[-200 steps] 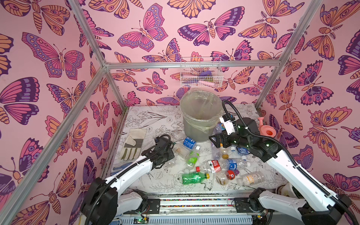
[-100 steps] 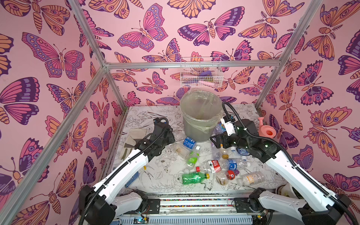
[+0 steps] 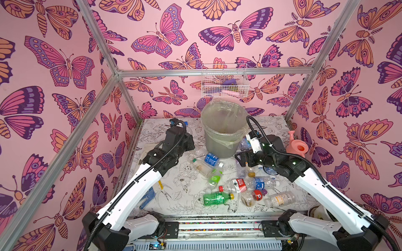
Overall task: Throw the plastic bottles in the bin
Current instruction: Throw the plastic bottle into the trash bin.
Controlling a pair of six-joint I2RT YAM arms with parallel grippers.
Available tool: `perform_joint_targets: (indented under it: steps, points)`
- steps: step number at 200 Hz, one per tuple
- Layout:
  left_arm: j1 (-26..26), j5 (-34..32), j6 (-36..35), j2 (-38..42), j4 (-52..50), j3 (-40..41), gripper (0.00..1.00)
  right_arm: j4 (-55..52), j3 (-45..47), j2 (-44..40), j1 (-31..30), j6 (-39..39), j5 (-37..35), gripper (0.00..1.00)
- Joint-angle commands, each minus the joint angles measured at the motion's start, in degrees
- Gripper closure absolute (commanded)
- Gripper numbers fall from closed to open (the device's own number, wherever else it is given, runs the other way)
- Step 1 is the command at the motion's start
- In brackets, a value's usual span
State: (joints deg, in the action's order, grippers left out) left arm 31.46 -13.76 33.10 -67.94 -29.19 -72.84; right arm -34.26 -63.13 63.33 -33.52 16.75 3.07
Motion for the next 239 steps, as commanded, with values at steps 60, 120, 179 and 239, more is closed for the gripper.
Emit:
perform_joint_targets:
  steps: [60,120,179,239]
  points:
    - [0.4,0.8,-8.8,-4.3,0.2,-14.3,0.91,1.8,3.2,1.2,-0.4,2.5,1.3,0.01]
    - [2.1,2.8,-12.8,-11.0,1.7,-23.7,0.91,1.6,4.8,2.3,-0.3,4.2,2.1,0.01]
    - [4.9,4.3,-16.7,-16.9,2.3,-32.7,0.90,1.3,7.3,2.2,-0.4,6.9,1.3,0.01]
    - [7.1,6.9,-18.5,-23.3,2.4,-39.6,0.91,0.3,9.1,1.1,-0.4,9.2,-1.1,0.01]
